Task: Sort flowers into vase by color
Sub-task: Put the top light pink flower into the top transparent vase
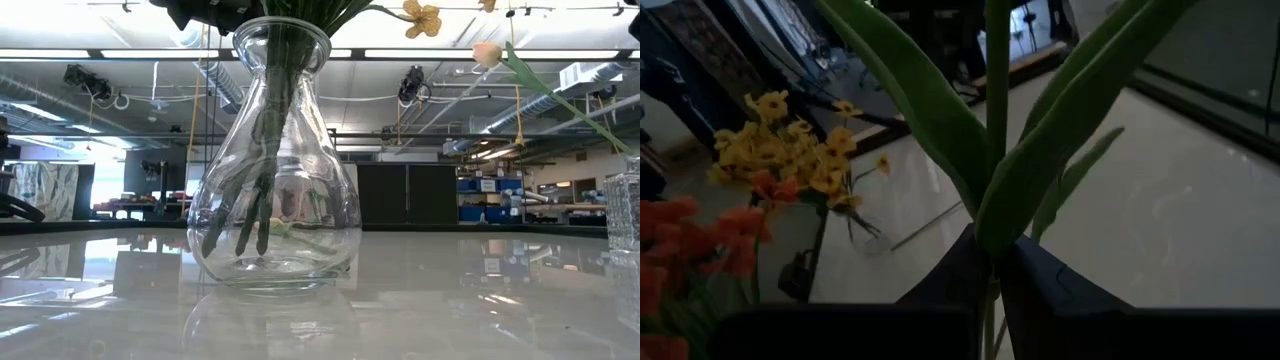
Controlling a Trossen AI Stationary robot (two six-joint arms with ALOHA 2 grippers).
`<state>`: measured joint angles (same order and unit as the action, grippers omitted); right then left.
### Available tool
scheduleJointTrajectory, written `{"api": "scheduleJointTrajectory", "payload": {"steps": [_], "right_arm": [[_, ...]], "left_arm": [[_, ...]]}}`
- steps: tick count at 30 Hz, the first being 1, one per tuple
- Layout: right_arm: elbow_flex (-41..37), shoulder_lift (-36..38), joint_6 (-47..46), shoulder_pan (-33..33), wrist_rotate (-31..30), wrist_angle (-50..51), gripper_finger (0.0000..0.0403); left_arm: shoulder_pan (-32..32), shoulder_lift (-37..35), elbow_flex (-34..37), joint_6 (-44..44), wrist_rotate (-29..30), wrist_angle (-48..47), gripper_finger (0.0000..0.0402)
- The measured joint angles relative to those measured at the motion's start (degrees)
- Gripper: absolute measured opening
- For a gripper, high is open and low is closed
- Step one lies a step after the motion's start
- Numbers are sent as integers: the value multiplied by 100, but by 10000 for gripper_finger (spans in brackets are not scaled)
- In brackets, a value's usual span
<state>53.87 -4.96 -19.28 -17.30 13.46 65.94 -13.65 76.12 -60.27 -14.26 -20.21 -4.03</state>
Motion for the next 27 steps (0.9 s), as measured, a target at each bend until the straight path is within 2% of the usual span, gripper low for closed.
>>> {"api": "scheduleJointTrajectory", "payload": {"steps": [6, 11, 27], "right_arm": [[-163, 214, -52, -4, 40, -122, 35], [-500, 469, -392, -4, 369, -530, 35], [-997, 467, -455, -4, 306, -871, 35]], "left_arm": [[0, 0, 0, -1, 0, -4, 160], [0, 0, 0, -2, 0, 0, 160], [2, 0, 0, -2, 0, 0, 160]]}}
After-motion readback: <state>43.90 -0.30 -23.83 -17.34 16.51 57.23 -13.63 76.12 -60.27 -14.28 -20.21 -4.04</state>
